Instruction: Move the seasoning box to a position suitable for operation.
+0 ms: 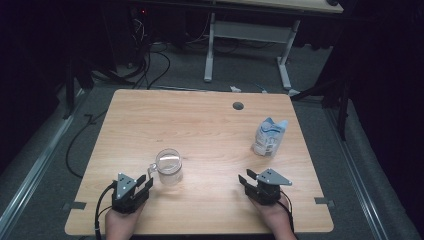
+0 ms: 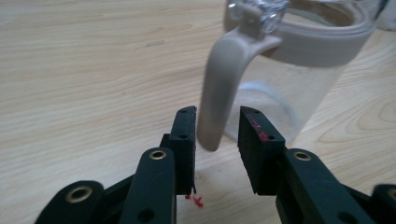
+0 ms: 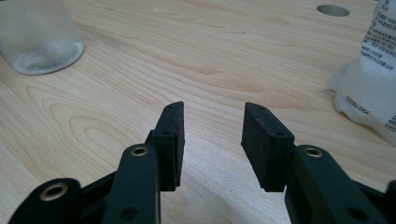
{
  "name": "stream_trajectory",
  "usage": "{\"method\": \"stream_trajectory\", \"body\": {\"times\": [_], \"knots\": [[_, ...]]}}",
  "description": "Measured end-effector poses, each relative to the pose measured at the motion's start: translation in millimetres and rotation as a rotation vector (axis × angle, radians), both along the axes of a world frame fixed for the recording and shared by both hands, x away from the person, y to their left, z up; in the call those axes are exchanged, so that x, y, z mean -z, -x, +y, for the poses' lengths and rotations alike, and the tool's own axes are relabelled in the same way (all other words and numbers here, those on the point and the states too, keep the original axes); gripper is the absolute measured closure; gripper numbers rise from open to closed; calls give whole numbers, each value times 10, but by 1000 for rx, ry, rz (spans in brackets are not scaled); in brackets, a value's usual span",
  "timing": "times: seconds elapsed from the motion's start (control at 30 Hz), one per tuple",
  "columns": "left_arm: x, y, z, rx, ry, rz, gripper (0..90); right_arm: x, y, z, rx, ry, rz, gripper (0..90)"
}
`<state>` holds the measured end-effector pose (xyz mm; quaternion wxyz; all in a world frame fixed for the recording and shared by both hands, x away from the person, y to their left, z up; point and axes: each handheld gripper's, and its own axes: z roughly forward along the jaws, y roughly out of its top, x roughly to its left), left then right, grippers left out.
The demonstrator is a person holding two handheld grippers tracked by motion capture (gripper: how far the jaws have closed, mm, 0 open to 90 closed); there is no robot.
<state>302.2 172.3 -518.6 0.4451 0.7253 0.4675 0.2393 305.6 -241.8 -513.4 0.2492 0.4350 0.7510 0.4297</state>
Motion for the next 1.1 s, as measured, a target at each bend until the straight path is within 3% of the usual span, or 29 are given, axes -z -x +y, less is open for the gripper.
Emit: {"method": "stream_trajectory", "body": {"times": [0.23, 0.43, 0.9, 1.1], "knots": [[-40, -97, -43, -37, -8, -5, 754, -3, 1, -11, 4, 2, 0, 593], [-57, -145, -128, -30, -16, 1, 793, -8, 3, -18, 2, -1, -4, 593], [-61, -155, -631, 67, -16, -8, 781, -12, 3, -44, 5, -8, 1, 594], [-58, -165, -721, 104, -15, -7, 733, -10, 1, -52, 6, -16, 6, 593]]}}
